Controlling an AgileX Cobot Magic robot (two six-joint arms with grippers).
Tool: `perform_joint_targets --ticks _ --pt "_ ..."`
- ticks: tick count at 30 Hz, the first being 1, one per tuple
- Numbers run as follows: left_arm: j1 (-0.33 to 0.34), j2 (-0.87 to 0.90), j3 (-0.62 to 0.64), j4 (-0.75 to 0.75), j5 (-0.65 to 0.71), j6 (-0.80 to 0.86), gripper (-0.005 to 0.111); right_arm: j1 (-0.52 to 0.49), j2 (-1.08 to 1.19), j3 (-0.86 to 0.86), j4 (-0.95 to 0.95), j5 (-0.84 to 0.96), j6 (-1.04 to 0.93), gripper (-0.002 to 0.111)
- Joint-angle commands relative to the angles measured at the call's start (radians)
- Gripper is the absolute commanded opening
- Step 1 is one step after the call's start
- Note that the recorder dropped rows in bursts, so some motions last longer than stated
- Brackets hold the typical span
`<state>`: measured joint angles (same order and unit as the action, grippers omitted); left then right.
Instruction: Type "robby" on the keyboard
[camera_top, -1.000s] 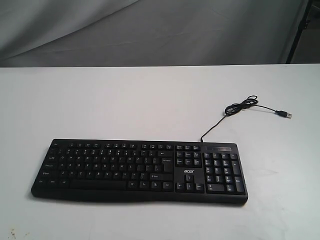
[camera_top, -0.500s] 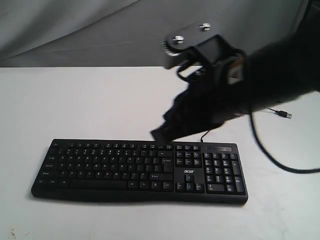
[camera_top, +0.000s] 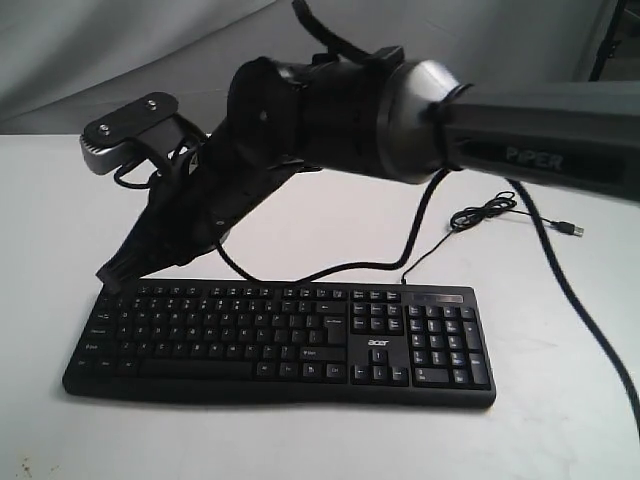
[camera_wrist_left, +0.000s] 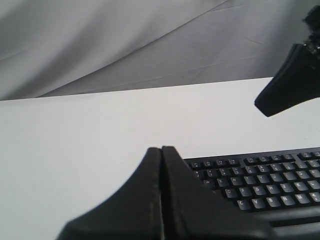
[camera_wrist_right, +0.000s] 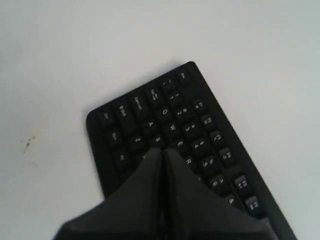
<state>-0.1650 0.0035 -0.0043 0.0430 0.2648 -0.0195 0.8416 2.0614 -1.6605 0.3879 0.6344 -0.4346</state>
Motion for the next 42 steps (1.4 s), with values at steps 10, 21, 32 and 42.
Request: perform_joint_targets --ticks 10,21,32,42 --pt "-0.006 -0.003 0.004 0.005 -0.007 -0.003 0.000 0.010 0.159 -0.012 0.056 -0.195 -0.102 0.000" --pt "-0.006 -0.003 0.004 0.005 -0.007 -0.003 0.000 0.010 0.194 0.005 0.117 -0.194 -0.152 0.000" --pt "-0.006 -0.003 0.004 0.005 -0.007 -0.003 0.000 0.010 0.183 0.105 0.158 -0.328 -0.219 0.000" --pt "-0.006 -0.003 0.004 0.005 -0.007 -0.003 0.000 0.019 0.187 0.105 0.151 -0.372 -0.232 0.000"
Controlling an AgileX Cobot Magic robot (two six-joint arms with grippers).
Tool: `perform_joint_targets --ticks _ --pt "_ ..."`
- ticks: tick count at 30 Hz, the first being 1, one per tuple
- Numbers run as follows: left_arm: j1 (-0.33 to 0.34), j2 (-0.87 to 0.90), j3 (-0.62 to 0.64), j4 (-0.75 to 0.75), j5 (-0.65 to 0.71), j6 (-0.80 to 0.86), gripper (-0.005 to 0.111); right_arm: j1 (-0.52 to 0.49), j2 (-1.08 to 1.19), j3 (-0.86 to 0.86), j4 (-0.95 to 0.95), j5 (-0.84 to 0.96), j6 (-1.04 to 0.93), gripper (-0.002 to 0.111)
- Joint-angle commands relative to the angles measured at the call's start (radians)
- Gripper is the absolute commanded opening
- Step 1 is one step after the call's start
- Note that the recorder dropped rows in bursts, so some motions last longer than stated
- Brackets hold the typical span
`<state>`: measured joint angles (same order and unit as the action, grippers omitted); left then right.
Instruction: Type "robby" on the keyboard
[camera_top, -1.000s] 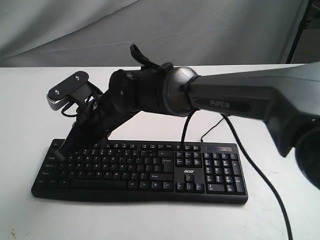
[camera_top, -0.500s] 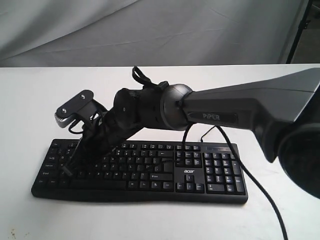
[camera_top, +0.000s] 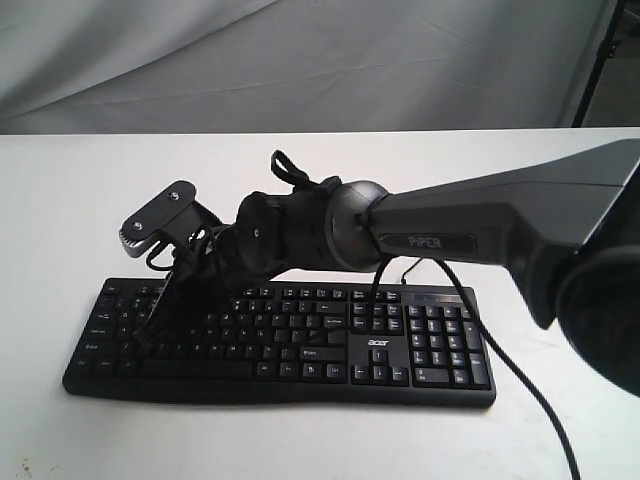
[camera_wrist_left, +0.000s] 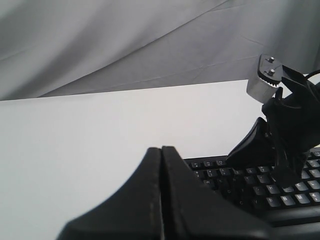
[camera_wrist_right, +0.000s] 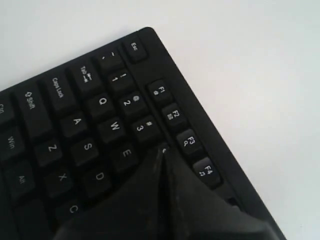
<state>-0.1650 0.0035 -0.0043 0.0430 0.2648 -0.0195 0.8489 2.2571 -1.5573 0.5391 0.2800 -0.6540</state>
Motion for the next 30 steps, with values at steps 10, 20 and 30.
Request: perform_joint_targets --ticks 10,20,30 --pt "-0.006 -0.003 0.004 0.005 -0.007 -0.003 0.000 0.024 0.003 0.002 0.003 -0.029 -0.015 0.000" --pt "-0.006 -0.003 0.004 0.005 -0.007 -0.003 0.000 0.024 0.014 0.002 -0.015 -0.026 -0.015 0.000" --pt "-0.006 -0.003 0.004 0.005 -0.007 -0.003 0.000 0.024 0.026 0.002 -0.015 -0.021 -0.015 0.000"
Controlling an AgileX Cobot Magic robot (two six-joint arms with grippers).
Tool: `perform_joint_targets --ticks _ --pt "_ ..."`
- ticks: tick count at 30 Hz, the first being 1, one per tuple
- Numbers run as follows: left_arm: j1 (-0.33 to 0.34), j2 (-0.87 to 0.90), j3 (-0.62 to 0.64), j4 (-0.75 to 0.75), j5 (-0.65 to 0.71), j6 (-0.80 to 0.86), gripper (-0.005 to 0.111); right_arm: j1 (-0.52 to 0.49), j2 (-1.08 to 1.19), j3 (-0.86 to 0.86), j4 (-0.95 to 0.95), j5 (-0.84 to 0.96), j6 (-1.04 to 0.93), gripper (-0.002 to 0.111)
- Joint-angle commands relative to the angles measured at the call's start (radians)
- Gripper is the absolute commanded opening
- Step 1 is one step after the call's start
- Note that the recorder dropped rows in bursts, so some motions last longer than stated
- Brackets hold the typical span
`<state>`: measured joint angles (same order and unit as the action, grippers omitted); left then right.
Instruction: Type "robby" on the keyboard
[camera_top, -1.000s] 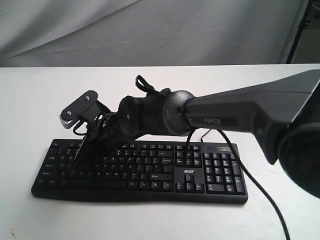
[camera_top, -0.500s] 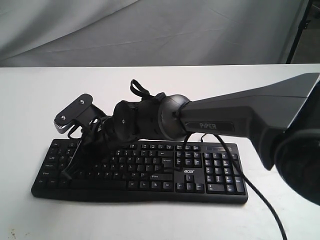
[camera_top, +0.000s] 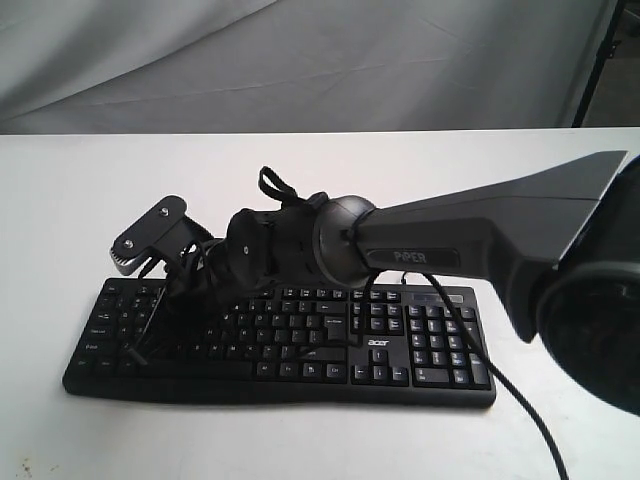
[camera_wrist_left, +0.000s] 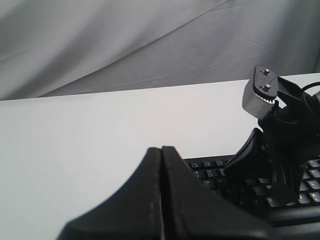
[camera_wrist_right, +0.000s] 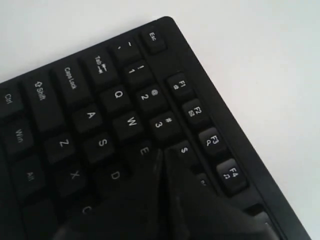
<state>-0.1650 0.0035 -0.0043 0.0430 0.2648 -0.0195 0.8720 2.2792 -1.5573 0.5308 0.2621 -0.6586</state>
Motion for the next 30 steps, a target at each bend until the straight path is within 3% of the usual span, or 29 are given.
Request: perform_joint_targets --ticks 1,19,21,25,30 --pt "-0.006 -0.003 0.004 0.005 -0.007 -0.003 0.000 0.001 0.006 0.002 -0.007 0.000 -0.010 0.000" --pt "-0.006 -0.003 0.004 0.005 -0.007 -0.003 0.000 -0.030 -0.077 0.013 -0.009 0.041 0.008 0.000" --pt "-0.006 -0.003 0.004 0.005 -0.007 -0.003 0.000 -0.046 -0.130 0.063 -0.014 0.032 0.012 0.000" --pt "-0.006 -0.003 0.004 0.005 -0.007 -0.003 0.000 -0.093 -0.312 0.338 -0.007 -0.065 0.016 0.000" --pt "-0.006 -0.003 0.004 0.005 -0.007 -0.003 0.000 -0.095 -0.315 0.410 -0.003 -0.137 0.006 0.000"
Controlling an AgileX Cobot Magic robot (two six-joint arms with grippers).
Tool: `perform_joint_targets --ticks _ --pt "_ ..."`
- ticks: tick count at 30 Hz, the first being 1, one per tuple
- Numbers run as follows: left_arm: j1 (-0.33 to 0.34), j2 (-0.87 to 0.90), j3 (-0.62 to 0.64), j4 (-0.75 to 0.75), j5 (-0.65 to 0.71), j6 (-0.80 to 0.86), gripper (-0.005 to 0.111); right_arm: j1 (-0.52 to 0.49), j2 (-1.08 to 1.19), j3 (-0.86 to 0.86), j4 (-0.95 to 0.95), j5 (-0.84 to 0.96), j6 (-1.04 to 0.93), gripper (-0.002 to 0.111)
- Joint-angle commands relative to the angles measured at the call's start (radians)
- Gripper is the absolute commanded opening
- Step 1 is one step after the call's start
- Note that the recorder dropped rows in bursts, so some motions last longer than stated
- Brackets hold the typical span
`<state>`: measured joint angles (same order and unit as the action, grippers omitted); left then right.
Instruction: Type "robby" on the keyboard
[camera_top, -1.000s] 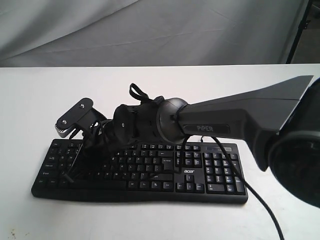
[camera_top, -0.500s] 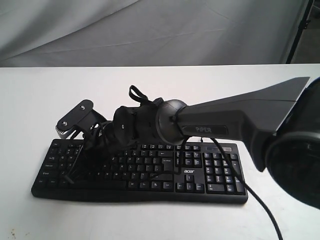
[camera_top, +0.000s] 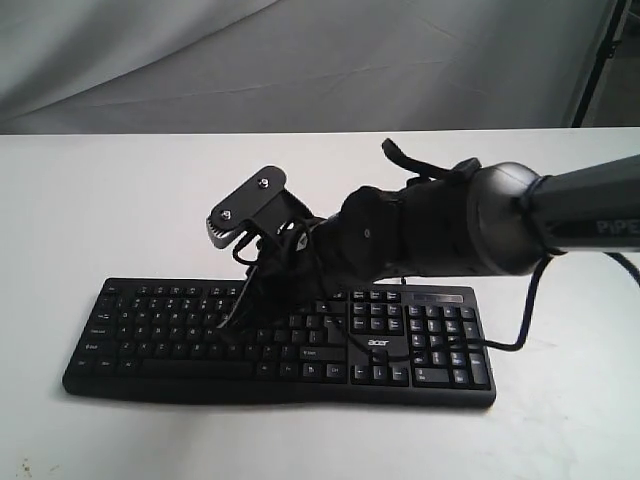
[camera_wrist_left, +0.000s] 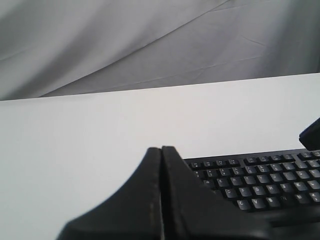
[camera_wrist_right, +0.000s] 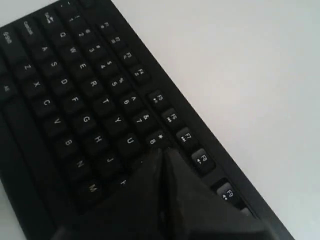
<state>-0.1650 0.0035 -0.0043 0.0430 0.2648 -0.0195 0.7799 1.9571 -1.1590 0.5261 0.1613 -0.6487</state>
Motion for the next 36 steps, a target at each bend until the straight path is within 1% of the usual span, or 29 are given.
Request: perform_joint_targets --ticks 1,8,18,24,36 --pt "-0.006 -0.003 0.004 0.005 -0.007 -0.003 0.000 -0.003 0.026 0.012 0.002 -0.045 -0.004 0.000" --pt "-0.006 -0.003 0.004 0.005 -0.007 -0.003 0.000 0.001 0.075 0.010 0.004 -0.046 -0.005 0.000" --pt "-0.006 -0.003 0.004 0.005 -0.007 -0.003 0.000 0.001 0.075 0.010 -0.003 -0.073 -0.008 0.000" --pt "-0.006 -0.003 0.004 0.005 -0.007 -0.003 0.000 0.027 0.075 0.010 -0.003 -0.089 -0.008 0.000" --pt "-0.006 -0.003 0.004 0.005 -0.007 -0.003 0.000 0.027 0.095 0.006 -0.016 -0.109 -0.008 0.000"
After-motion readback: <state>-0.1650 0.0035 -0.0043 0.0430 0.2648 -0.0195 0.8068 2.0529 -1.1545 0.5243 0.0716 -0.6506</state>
